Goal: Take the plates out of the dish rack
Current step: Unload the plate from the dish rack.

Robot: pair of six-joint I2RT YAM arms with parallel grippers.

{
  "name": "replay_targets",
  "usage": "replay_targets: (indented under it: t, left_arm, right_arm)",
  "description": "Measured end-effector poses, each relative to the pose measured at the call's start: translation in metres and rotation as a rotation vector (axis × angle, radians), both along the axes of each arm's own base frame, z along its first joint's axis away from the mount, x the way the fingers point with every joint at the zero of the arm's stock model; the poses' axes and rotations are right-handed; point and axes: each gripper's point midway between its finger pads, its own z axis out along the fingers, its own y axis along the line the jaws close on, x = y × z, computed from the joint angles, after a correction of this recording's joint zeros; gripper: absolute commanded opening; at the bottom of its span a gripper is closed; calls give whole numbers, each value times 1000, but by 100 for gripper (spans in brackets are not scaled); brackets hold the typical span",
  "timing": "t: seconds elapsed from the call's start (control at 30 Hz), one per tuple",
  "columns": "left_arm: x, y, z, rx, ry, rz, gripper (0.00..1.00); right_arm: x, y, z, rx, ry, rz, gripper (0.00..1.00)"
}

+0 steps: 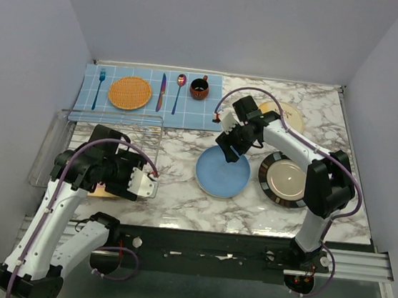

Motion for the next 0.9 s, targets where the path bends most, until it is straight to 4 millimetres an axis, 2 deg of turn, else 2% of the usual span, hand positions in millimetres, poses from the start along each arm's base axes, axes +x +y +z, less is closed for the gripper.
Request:
replay_targets:
  t: [0.2,0.4,0.73,0.9]
  left_arm:
    - [-7,1,0,9,-25,-5,80]
    - [-12,2,-10,35,-12,-20,80]
    - [-7,4,-15,55,-23,-21,79]
    - [-3,11,-18,95,-39,-8,79]
  right_arm:
    - [0,0,-1,0,-1,0,73]
    - [1,-1,-1,-5,-4,-3,73]
    - [-1,-2,-4,-10,3,-2,73]
    - [-2,-1,-4,-10,3,1,73]
